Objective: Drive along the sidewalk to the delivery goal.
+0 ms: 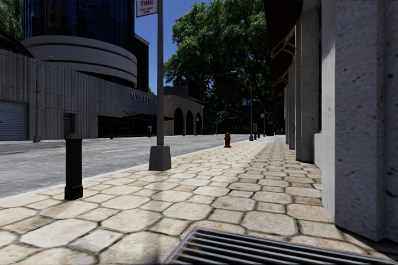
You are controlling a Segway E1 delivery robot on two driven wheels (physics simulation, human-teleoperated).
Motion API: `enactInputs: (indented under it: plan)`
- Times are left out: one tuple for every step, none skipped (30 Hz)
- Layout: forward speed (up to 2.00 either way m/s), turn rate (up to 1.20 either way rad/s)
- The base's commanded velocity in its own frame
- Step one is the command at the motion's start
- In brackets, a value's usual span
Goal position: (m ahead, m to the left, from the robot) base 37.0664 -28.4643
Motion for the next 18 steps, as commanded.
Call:
enactInputs:
  plan:
    - [2.00, -0.20]
    - [2.00, -0.20]
    - [2.00, -0.23]
    - [2.00, -0.23]
    - [2.00, -0.23]
    - [2.00, -0.24]
    - [2.00, -0.24]
    - [2.00, -0.24]
    - [2.00, -0.25]
    - [2.00, -0.25]
    - [2.00, -0.28]
    - [2.00, -0.30]
    - [2.00, -0.30]
    - [2.00, -0.31]
    - [2.00, -0.32]
    - [2.00, -0.34]
    - [2.00, -0.34]
    - [2.00, -0.35]
